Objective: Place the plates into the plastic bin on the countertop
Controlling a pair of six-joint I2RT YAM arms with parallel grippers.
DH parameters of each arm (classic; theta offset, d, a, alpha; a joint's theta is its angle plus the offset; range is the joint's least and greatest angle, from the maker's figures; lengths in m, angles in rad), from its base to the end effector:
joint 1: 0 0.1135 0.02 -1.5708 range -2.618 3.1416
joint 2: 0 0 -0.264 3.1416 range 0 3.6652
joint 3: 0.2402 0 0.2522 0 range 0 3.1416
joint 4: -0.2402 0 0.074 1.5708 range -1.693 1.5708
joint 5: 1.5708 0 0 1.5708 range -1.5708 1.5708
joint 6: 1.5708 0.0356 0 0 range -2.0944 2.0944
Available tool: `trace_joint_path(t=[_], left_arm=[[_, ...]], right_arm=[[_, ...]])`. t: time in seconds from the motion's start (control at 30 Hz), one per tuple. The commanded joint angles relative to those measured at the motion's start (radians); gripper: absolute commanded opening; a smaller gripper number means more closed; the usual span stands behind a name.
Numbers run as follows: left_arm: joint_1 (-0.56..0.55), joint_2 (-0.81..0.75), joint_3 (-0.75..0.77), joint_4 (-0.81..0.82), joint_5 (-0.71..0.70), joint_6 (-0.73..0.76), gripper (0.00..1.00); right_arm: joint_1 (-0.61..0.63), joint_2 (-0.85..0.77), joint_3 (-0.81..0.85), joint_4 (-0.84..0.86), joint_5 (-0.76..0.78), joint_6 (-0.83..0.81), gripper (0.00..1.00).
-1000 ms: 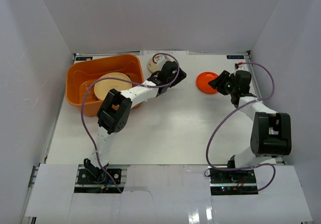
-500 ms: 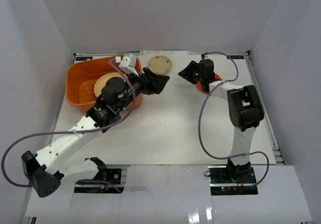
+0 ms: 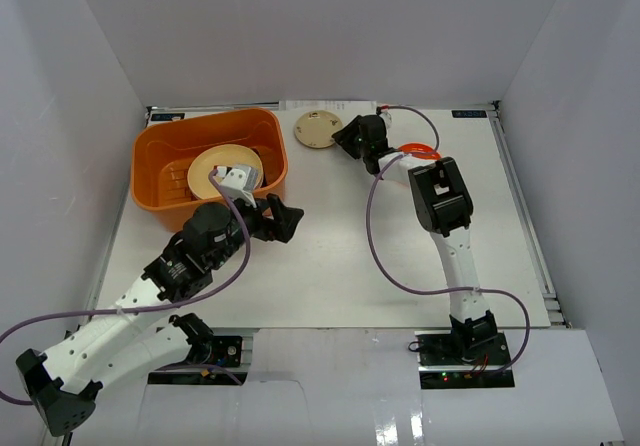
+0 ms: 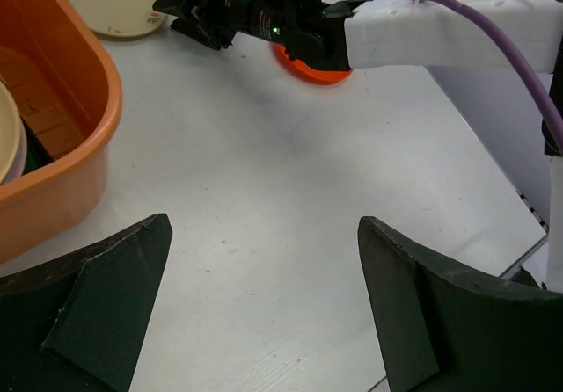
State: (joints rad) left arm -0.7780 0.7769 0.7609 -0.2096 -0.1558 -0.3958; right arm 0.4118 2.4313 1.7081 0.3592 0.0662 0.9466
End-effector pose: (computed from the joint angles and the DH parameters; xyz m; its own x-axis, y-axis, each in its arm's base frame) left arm 0.1350 -0.1252 0.3302 -0.3728 -0.1674 -0.9127 0.4789 0.8078 -0.3437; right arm 0.5012 0.2163 0.1295 -0.4688 0.6788 -0.5653 0.0644 0.6645 0.7445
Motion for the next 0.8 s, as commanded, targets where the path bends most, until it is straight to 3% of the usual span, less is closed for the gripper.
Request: trace_joint_path(t=[0.0,0.13,0.23,0.3,0.37,0.5,0.6,0.77], left_arm=[[0.002,-0.033,0.003,-0.022,-0.1,0.052,0.98],[0.002,-0.037,0.025,-0.024,-0.154,0.115,0.98],[0.003,-0.047,0.003,0.002,-0.221,0.144,0.98],[0.006,-0.047,-0.002,0.003,-0.258,0.143,0.98],[0.013,-0.051,-0.005,0.003,-0.28,0.135,0.98],[0.019,-0.059,0.015,-0.002,-0.35,0.107,0.98],[0.025,-0.074,0.044,0.001,-0.329,0.092,0.98],[0.026,-0.114,0.096,0.024,-0.31,0.1,0.98]], right_arm=[[0.008,0.075,0.083,-0.009,0.101,0.083,0.5],[0.025,0.144,0.185,-0.063,0.15,0.1,0.44],[0.031,0.163,0.199,-0.071,0.176,0.121,0.26],[0.033,0.12,0.116,-0.008,0.205,0.13,0.13],[0.032,0.042,0.044,0.07,0.246,0.124,0.08],[0.018,-0.122,-0.106,0.2,0.265,0.061,0.08],[0.013,-0.291,-0.229,0.279,0.267,-0.039,0.08],[0.024,-0.491,-0.283,0.239,0.181,-0.219,0.08]])
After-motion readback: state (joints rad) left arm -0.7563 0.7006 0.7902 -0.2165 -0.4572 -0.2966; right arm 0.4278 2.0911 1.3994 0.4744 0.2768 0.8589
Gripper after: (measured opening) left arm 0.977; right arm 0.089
